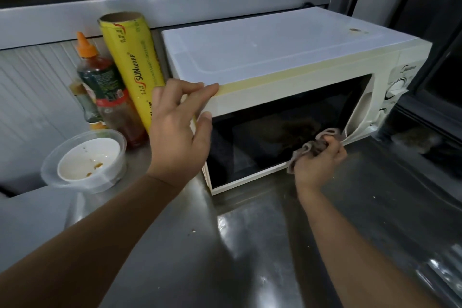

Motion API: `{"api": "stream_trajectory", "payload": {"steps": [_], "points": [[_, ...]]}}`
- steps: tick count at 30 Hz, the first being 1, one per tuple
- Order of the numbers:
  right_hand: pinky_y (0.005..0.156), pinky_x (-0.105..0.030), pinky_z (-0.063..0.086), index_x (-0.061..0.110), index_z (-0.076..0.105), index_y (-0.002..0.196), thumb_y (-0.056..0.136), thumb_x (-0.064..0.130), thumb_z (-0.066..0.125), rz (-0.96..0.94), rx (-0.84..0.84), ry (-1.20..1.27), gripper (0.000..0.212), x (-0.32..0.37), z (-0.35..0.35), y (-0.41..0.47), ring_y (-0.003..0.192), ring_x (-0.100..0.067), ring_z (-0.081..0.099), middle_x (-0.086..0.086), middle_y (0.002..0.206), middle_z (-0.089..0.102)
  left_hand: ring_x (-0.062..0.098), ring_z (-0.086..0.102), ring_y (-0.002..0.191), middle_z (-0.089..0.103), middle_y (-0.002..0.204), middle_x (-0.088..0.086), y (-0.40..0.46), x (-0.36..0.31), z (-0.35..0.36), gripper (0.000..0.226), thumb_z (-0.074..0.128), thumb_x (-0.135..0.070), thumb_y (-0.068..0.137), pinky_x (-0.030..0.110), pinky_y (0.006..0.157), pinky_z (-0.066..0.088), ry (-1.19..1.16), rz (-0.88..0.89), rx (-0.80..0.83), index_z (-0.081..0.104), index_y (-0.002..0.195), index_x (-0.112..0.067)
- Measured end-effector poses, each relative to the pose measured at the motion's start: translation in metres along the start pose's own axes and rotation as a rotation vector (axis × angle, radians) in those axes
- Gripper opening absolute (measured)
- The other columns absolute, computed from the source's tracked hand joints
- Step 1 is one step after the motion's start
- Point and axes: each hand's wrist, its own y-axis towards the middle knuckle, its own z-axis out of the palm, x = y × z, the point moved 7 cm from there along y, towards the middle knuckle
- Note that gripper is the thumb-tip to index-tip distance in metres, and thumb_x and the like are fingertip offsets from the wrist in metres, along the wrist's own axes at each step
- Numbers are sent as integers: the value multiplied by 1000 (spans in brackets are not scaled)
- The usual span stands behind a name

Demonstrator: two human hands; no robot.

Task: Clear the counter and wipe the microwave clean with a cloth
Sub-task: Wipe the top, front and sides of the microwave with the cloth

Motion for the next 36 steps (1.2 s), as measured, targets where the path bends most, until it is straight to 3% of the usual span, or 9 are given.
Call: {"api": "stream_trajectory", "payload": {"steps": [4, 7, 11, 14, 19, 22, 26, 30, 36], "points": [[83, 7, 25, -1, 54, 110, 74, -14, 52, -79, 94, 29, 39, 16, 14, -73, 102, -23, 53, -18, 127, 40, 33, 46, 101, 56, 106, 12, 1, -1, 0, 39, 55, 0, 82, 16, 84, 27, 6, -6, 32, 64, 118, -10], [76, 3, 38, 1, 55, 105, 75, -15, 53, -74, 129, 133, 34, 29, 20, -110, 89, 1, 55, -8, 115, 42, 32, 46, 102, 56, 107, 11, 1, -1, -1, 38, 55, -2, 83, 18, 83, 28, 19, 6, 56, 64, 119, -11], [70, -10, 44, 17, 58, 95, 77, 3, 54, -80, 301, 167, 24, 41, 28, -158, 80, -17, 56, -5, 108, 47, 30, 46, 103, 57, 108, 9, 2, 0, -4, 38, 58, -4, 84, 18, 79, 28, 29, 20, 89, 64, 120, -13], [69, -6, 40, 14, 60, 99, 72, 5, 64, -98, 475, 48, 30, 37, 34, -188, 80, 0, 46, 10, 102, 40, 27, 44, 105, 56, 109, 6, 3, 1, -4, 39, 58, -6, 84, 30, 75, 40, 30, -2, 124, 63, 122, -17], [77, -14, 47, 6, 64, 89, 72, -8, 59, -172, 619, -17, 22, 50, 30, -186, 88, -10, 55, 1, 107, 46, 27, 44, 105, 55, 110, 6, 5, 1, -6, 41, 59, -5, 84, 39, 69, 49, 43, -3, 185, 61, 123, -17], [80, -10, 41, 13, 65, 98, 74, -8, 58, -184, 576, -133, 33, 51, 4, -168, 84, -1, 49, 2, 107, 51, 27, 42, 109, 53, 115, 6, 6, 0, -8, 44, 59, -8, 84, 42, 71, 51, 63, -25, 248, 58, 127, -19], [78, -12, 37, 16, 57, 111, 71, -11, 54, -140, 467, -148, 48, 55, -42, -124, 92, -13, 54, 2, 103, 54, 35, 43, 111, 51, 119, 14, 8, -4, -9, 46, 66, -12, 81, 43, 87, 43, 110, 0, 322, 59, 126, -12], [70, -2, 33, 17, 56, 107, 74, -8, 58, -133, 350, -155, 42, 63, -83, -67, 84, -15, 56, 2, 94, 57, 38, 43, 114, 51, 119, 14, 25, -16, -8, 42, 69, -20, 77, 44, 94, 35, 203, -36, 312, 64, 118, -12], [92, -30, 44, 7, 63, 101, 76, -4, 62, -152, 145, -139, 27, 71, -114, 21, 91, -16, 53, -12, 109, 52, 34, 44, 112, 53, 120, 9, 54, -73, 25, 45, 68, -18, 74, 42, 89, 36, 204, 101, 296, 61, 119, -16]]}}
